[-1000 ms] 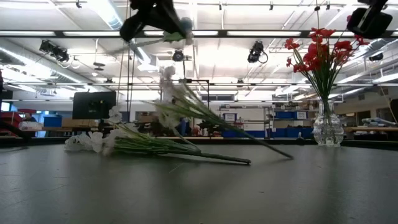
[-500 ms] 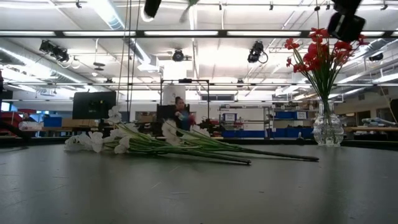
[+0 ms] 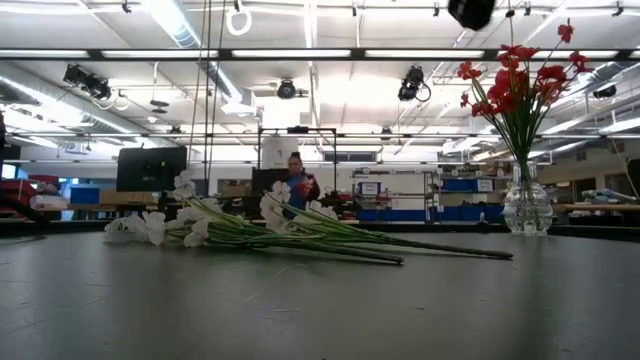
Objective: Sort flowers into vase by color
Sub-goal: Put the white flower into the blue vase
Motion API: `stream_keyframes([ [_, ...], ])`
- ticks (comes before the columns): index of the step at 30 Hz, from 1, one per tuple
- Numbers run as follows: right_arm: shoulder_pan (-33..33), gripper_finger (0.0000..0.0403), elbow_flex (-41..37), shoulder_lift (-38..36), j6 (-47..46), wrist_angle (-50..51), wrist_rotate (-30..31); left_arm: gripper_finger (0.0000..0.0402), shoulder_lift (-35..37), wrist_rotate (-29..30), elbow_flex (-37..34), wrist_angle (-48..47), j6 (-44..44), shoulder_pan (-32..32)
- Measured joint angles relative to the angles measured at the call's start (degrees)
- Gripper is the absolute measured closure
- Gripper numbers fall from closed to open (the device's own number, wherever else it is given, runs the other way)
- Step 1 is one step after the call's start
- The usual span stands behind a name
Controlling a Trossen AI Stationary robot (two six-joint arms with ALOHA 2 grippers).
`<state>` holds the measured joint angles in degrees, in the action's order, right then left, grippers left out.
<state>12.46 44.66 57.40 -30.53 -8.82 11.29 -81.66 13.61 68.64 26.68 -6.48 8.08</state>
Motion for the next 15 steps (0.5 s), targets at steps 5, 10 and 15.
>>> stream_keyframes([
  [5,-2.82,0.0243,5.93,5.62,2.75,2.5,-3.98,0.0385,-1.7,-2.88,-0.04,4.56,3.85,0.7],
  [10,-4.6,0.0243,9.5,9.82,4.11,2.58,-6.42,0.0385,-2.9,-4.52,-0.04,7.53,6.2,0.92],
  [15,-6.13,0.0243,12.34,12.13,5.47,2.57,-6.63,0.0385,-3.87,-6.83,-0.02,8.94,7.67,0.87],
])
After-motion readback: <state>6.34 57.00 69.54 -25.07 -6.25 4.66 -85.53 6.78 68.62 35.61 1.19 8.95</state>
